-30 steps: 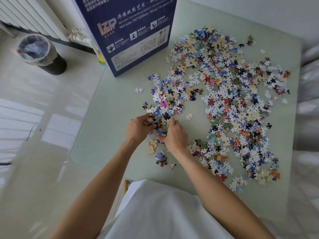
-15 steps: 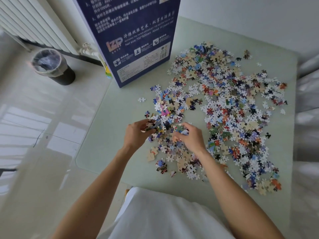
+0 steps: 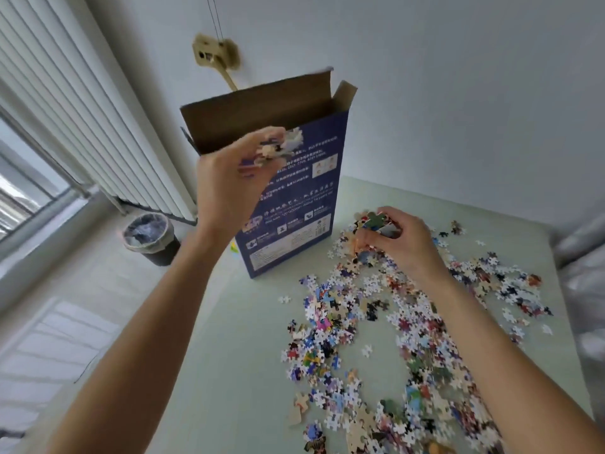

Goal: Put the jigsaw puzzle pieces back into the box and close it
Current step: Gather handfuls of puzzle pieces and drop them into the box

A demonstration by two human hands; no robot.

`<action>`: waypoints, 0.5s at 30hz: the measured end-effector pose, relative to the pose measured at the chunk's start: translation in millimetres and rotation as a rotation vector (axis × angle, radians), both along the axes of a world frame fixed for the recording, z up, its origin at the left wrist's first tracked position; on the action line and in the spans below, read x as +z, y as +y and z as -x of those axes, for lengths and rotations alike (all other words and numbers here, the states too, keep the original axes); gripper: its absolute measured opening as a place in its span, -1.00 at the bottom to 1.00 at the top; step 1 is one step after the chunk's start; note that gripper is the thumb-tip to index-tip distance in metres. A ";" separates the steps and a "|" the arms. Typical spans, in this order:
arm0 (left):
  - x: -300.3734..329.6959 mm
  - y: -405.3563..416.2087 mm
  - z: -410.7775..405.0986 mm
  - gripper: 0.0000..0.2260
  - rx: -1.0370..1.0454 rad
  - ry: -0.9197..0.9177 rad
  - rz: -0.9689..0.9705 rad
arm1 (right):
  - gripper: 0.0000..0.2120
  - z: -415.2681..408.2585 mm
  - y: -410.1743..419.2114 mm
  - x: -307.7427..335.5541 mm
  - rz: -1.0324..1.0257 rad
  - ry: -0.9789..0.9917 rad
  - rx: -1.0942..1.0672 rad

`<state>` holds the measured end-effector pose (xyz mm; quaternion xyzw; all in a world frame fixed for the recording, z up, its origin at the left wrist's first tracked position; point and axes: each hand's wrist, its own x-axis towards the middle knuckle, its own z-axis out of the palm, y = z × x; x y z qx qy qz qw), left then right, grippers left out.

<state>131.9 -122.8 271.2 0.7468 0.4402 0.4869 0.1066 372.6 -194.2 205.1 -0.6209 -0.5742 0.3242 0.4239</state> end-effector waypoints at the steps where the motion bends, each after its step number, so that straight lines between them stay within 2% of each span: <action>1: 13.1 13.5 -1.5 -0.70 0.031 -0.010 -0.039 | -0.81 -0.5 8.6 10.0 -0.041 -0.005 0.003; 4: 33.1 49.8 -6.1 -0.71 0.135 0.047 -0.109 | -0.87 -2.6 36.8 29.6 -0.113 -0.019 0.011; 6: 31.2 66.9 -5.9 -0.71 0.195 0.157 -0.095 | -0.80 -2.2 55.3 38.9 -0.144 -0.026 0.000; 10: 14.5 84.4 0.0 -0.69 0.216 0.339 0.044 | -0.80 1.7 94.2 60.6 -0.244 -0.043 -0.005; 15: 0.4 96.4 3.7 -0.67 0.229 0.401 0.280 | -0.78 17.1 150.9 87.2 -0.361 -0.028 -0.049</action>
